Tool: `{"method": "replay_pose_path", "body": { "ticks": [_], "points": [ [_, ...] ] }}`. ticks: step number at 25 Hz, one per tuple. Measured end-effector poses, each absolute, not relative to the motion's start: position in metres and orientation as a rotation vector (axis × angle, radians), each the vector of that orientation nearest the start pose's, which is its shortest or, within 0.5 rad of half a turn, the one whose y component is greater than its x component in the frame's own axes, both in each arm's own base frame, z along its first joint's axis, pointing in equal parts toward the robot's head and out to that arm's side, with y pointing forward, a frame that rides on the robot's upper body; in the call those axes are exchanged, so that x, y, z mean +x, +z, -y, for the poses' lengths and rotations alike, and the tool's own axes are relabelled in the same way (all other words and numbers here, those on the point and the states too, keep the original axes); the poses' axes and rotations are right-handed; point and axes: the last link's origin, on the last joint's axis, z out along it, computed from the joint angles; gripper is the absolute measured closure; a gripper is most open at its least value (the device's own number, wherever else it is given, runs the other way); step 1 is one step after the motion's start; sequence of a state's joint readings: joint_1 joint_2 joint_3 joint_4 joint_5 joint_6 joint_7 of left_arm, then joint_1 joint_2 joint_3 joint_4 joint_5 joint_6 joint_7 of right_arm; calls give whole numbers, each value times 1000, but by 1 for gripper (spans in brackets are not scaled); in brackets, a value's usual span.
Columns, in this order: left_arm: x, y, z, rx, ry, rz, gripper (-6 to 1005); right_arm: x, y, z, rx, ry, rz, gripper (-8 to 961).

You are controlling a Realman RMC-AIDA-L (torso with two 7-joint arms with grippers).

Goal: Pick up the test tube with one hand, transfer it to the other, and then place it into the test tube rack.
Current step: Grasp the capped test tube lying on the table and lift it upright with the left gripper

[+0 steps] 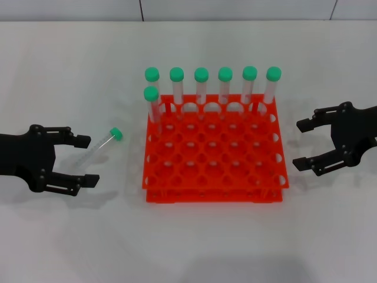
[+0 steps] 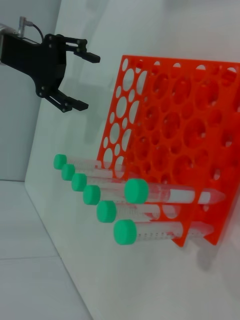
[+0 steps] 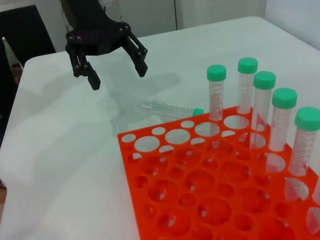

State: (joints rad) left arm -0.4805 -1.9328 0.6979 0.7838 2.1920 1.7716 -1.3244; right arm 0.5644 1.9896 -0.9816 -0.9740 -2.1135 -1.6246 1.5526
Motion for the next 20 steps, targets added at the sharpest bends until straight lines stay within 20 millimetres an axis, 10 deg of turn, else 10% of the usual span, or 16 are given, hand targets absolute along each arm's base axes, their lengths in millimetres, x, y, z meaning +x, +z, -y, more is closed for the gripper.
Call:
{"method": "replay_pose_path", "body": {
  "ticks": [20],
  "points": [
    [-300,65,-307,-2910,-335,435,148,229,32,-349,-2970,184,-287,116]
  ]
}}
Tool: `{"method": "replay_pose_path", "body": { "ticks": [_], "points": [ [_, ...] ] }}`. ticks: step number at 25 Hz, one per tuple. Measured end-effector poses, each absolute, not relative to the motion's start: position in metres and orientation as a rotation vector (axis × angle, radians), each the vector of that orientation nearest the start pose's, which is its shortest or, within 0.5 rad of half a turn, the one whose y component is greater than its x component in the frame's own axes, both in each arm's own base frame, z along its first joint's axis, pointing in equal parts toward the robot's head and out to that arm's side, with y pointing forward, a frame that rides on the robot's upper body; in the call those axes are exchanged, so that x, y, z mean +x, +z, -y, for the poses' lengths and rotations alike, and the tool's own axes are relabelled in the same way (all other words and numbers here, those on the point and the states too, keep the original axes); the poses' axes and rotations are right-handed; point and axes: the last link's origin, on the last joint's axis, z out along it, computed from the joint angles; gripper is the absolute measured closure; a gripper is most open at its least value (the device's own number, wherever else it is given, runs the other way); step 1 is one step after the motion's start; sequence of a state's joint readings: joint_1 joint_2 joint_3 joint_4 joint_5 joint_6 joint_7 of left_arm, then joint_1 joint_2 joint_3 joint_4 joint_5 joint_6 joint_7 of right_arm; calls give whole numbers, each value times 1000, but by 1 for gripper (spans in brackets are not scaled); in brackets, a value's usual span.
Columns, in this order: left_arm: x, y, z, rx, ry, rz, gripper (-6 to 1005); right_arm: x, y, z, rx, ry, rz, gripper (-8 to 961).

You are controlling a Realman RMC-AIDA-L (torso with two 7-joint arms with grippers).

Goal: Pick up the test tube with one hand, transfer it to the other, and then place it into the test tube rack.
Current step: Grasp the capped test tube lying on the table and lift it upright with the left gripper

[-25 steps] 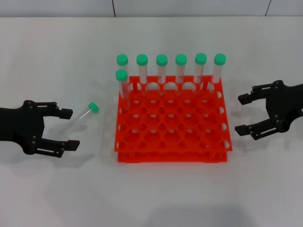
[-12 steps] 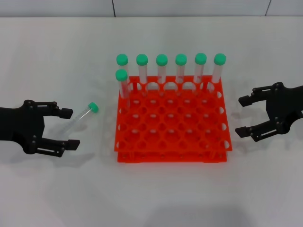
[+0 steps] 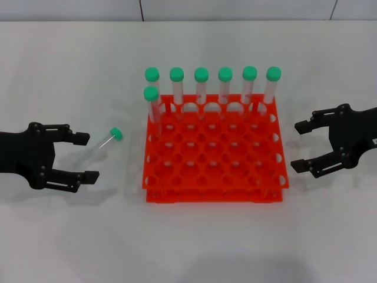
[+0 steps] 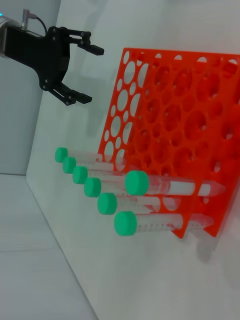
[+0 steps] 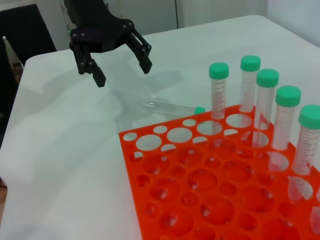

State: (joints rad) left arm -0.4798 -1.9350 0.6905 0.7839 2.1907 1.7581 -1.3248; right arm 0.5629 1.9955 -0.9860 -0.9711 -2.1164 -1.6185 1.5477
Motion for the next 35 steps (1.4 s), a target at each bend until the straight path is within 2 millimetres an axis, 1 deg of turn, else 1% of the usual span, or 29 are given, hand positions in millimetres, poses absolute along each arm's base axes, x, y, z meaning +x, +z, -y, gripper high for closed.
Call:
{"method": "replay_pose_path", "body": {
  "ticks": [18,25,30,35],
  "points": [
    [-300,64,-309,-2905,-323,436,152,228,26,-350,-2971,168,-279,124],
    [-300,64,-309,-2904,-327,468,154,229,25,-349,-2974,169,-287,127],
    [-300,69,-307,-2881,-304,526,155,229,25,-350,-2973,169,-283,129],
    [-293,77,-297,-2878,-278,618,156,229,24,-350,-2969,169,-268,132]
  ]
}}
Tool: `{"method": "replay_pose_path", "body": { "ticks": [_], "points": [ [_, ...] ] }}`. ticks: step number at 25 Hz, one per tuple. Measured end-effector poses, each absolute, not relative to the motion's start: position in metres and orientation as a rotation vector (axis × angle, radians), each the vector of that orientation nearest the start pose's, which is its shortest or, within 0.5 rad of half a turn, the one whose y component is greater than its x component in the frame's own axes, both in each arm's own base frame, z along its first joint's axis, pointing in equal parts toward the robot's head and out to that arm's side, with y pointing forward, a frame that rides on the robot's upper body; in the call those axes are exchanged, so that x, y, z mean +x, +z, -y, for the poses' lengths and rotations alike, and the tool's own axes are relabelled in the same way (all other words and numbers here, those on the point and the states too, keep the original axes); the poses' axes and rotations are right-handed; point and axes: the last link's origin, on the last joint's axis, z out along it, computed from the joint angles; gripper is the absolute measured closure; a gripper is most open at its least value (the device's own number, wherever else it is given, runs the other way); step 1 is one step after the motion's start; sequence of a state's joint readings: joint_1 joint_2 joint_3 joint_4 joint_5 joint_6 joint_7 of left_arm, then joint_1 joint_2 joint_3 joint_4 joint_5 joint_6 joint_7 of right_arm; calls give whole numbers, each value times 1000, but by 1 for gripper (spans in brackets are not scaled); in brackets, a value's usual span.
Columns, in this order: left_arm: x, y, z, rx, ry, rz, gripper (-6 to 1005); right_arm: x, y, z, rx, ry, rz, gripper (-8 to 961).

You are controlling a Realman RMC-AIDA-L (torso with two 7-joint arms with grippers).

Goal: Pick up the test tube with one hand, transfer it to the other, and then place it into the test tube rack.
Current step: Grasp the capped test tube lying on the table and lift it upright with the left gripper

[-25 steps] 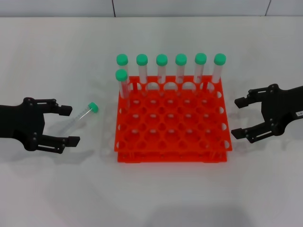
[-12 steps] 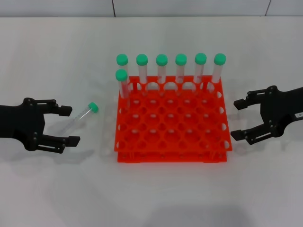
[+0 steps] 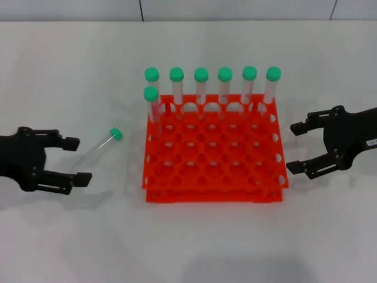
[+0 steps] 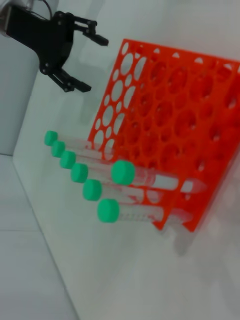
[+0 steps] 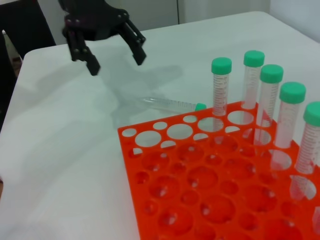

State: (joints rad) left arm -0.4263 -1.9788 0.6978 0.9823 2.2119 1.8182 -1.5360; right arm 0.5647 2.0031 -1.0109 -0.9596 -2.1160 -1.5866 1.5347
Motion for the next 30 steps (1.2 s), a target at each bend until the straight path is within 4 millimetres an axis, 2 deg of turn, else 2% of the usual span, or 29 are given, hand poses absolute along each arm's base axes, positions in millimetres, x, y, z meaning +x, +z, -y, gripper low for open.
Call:
{"method": "replay_pose_path", "body": {
  "ticks": [5,10,17,20,26,30],
  "points": [
    [-284,91,-291,-2793,-206,826,157,229,23,-350,-2966,172,-264,134],
    [-283,98,-292,-2695,-7,1032,158,230,23,-350,-2963,173,-251,136],
    [-279,95,-314,-2578,247,1146,160,231,20,-349,-2962,178,-234,139],
    [-276,89,-327,-2544,324,1157,161,232,19,-349,-2965,182,-231,141],
    [-269,62,-345,-2563,456,1115,162,232,17,-348,-2971,191,-234,143],
    [-268,50,-354,-2554,510,1105,163,230,15,-348,-2979,186,-221,145]
  ]
}}
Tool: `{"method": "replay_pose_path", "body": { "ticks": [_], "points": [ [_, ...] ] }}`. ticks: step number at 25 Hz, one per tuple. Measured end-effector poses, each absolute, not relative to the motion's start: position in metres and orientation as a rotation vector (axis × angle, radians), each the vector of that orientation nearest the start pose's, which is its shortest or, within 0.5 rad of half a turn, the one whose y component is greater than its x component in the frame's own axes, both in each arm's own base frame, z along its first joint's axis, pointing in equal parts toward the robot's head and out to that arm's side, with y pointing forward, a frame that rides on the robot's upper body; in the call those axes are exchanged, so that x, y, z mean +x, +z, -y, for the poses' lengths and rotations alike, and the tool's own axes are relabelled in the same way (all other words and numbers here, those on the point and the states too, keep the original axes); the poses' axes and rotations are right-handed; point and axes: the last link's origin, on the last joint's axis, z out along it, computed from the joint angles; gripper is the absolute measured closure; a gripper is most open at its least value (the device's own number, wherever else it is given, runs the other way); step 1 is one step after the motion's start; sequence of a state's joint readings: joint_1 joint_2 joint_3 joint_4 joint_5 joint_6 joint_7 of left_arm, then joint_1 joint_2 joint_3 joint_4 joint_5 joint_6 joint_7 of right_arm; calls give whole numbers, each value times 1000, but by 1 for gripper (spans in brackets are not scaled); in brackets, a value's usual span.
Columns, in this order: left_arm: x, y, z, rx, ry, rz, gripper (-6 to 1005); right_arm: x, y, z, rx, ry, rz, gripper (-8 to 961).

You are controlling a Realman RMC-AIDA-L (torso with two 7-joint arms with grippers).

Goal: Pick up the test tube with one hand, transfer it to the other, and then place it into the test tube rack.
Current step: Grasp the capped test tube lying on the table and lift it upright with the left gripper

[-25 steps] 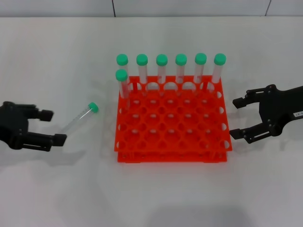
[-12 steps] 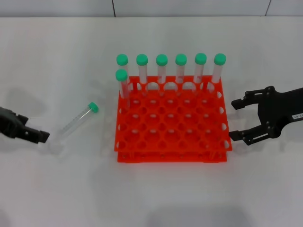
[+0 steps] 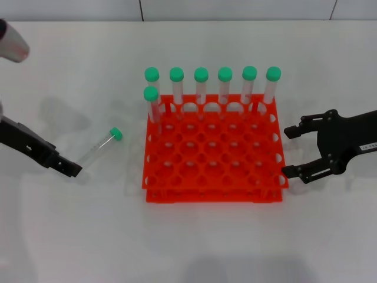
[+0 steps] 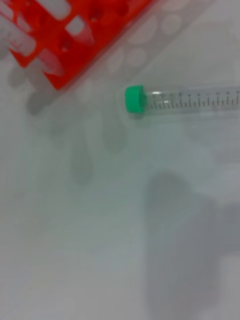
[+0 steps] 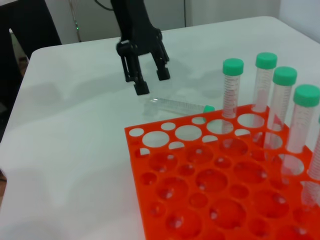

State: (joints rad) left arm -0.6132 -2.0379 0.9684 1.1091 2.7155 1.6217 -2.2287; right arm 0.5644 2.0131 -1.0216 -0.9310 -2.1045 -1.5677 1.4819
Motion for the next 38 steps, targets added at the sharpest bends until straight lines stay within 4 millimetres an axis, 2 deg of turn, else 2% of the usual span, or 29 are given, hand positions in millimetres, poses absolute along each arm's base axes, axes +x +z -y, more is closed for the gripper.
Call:
{"method": "replay_pose_path", "body": {
  "ticks": [8,14,24,38],
  "points": [
    [-268,37,-360,-2546,565,1124,165,225,12,-350,-2984,188,-200,149],
    [-263,28,-361,-2532,634,1123,374,225,12,-350,-2985,187,-197,151],
    [-259,20,-361,-2521,676,1120,510,225,11,-350,-2989,183,-195,156],
    [-256,16,-360,-2523,688,1116,536,224,11,-350,-2989,185,-199,162]
  ]
}}
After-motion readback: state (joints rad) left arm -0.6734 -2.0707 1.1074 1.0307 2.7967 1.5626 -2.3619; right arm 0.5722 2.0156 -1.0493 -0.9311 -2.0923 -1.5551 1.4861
